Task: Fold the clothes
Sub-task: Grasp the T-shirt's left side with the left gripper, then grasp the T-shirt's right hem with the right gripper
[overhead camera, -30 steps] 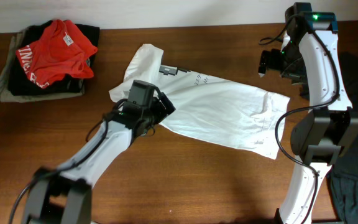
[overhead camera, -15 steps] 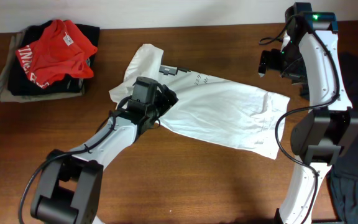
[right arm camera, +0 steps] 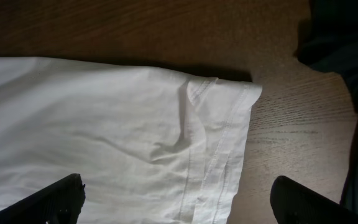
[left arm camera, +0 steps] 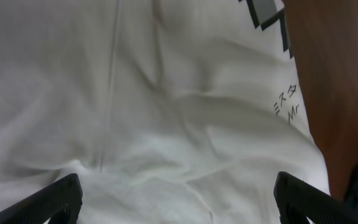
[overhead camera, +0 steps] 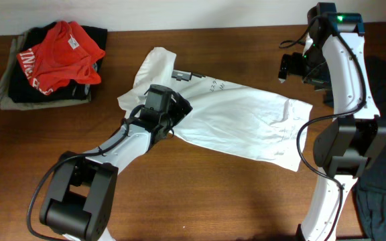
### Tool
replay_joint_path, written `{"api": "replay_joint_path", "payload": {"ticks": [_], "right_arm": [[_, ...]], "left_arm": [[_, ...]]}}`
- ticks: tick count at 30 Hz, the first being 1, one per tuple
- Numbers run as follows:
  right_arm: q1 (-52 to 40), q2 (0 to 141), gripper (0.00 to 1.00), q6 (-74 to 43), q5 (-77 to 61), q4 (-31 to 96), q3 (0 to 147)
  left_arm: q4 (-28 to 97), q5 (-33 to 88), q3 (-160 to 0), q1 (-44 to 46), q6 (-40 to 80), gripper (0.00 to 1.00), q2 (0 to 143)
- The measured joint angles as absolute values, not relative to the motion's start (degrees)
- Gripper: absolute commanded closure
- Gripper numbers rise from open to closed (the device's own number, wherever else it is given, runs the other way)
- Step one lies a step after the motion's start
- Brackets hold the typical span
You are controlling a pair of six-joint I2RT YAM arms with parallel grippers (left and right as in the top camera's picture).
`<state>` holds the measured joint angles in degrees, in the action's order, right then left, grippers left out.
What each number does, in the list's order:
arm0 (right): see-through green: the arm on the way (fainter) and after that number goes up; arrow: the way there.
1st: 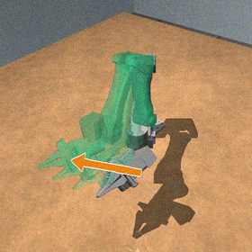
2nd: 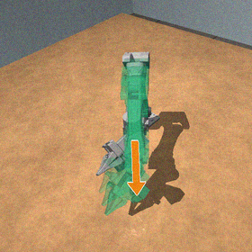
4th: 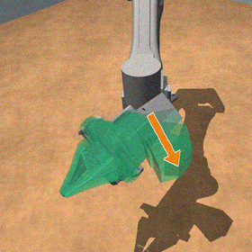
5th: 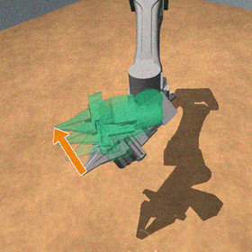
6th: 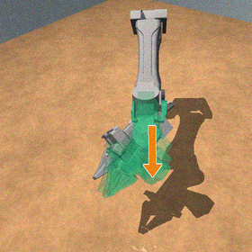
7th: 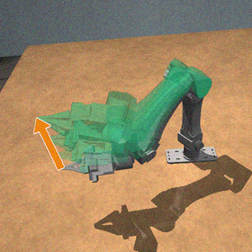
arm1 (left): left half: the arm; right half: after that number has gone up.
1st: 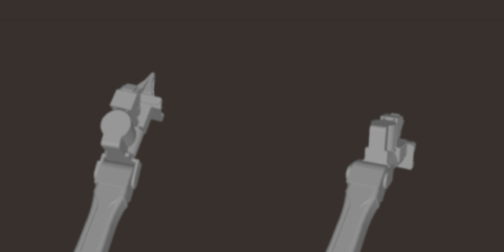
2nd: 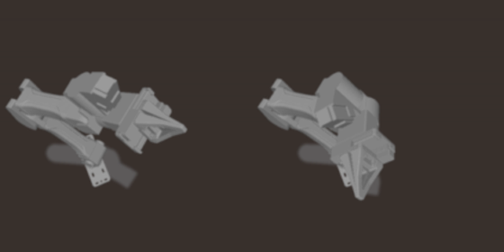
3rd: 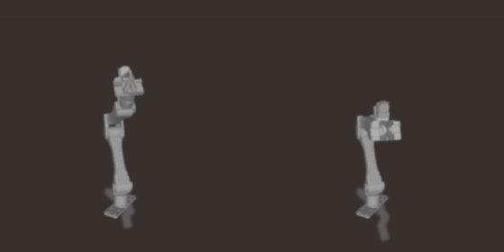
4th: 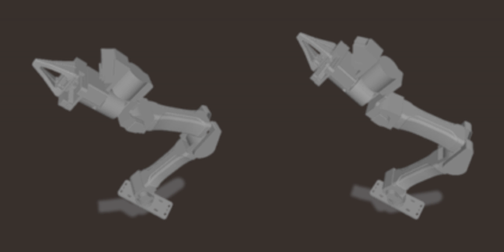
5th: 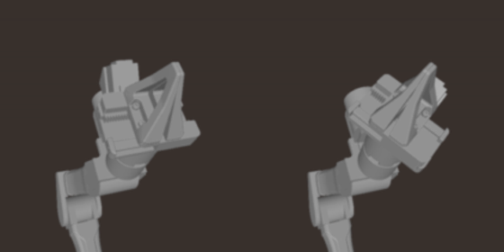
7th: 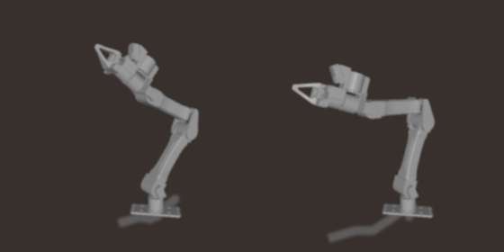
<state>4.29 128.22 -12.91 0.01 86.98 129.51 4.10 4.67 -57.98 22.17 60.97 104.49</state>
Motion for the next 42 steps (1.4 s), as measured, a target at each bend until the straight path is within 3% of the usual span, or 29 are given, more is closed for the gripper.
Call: {"api": "replay_joint_path", "payload": {"ticks": [4,7,10,12,20,28,34,42], "right_arm": [[4.3,128.2,0.01,-12.9,0.0,87.0,129.5],[4.3,128.2,0.01,-12.9,0.0,87.0,129.5],[4.3,128.2,0.02,-12.9,0.0,87.0,129.5],[4.3,128.2,0.01,-12.9,0.0,87.0,129.5],[4.3,128.2,0.01,-12.9,0.0,87.0,129.5],[4.3,128.2,0.01,-12.9,-0.3,84.6,129.5],[4.3,128.2,0.01,-12.9,-4.1,84.0,129.5],[4.3,128.2,0.02,-14.2,-6.1,96.9,129.4]], "left_arm": [[3.8,3.1,-58.0,22.2,61.1,0.02,104.6],[3.2,1.5,-58.0,22.2,61.1,0.1,104.9],[1.1,0.1,-58.0,22.2,61.4,0.3,105.7],[-0.5,-0.8,-58.0,22.2,61.4,0.52,106.7],[-1.2,-1.1,-58.0,22.2,61.5,0.81,107.3],[-1.2,-1.1,-58.0,22.2,61.5,0.83,107.3],[-1.2,-1.2,-58.0,22.2,61.6,0.78,107.3],[-1.1,-2.0,-58.0,22.2,60.9,0.8,107.3]]}}
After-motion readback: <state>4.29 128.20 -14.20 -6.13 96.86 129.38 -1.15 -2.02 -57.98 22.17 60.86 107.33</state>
